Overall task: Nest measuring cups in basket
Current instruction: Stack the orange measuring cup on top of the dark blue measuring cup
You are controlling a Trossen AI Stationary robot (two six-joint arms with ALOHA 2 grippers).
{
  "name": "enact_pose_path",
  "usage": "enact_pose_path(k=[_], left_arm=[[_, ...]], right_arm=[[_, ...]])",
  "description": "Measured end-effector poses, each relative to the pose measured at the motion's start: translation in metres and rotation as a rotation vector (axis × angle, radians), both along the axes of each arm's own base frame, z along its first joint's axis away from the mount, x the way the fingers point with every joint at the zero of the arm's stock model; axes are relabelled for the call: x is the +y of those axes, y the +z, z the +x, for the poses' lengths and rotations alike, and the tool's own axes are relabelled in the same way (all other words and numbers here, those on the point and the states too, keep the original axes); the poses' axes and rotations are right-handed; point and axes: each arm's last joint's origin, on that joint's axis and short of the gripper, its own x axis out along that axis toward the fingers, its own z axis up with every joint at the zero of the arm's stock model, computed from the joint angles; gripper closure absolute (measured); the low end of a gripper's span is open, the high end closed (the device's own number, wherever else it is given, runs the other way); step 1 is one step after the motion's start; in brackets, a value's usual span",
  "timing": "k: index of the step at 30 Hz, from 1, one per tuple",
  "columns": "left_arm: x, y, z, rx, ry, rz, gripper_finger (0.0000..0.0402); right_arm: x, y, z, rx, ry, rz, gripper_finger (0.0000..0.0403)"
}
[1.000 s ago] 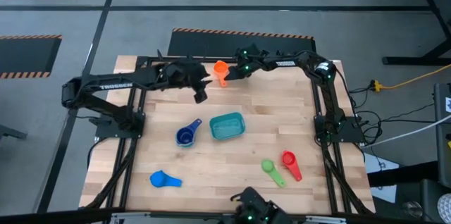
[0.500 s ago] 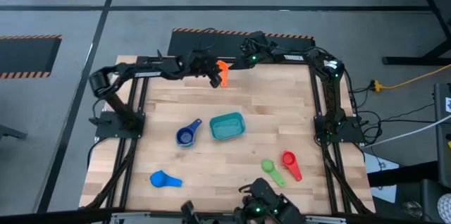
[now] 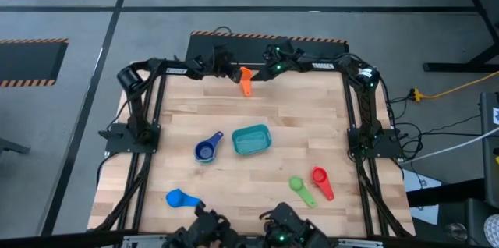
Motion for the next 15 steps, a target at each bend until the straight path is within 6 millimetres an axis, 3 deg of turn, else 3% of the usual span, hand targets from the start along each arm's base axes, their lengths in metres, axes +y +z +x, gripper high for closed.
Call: enact_pose_path(k=[15], left_arm=[[0.006, -0.03, 0.001, 0.001, 0.007, -0.095, 0.029]], right_arm=[[0.006, 0.001, 0.006, -0.015, 0.02, -0.015, 0.0234]])
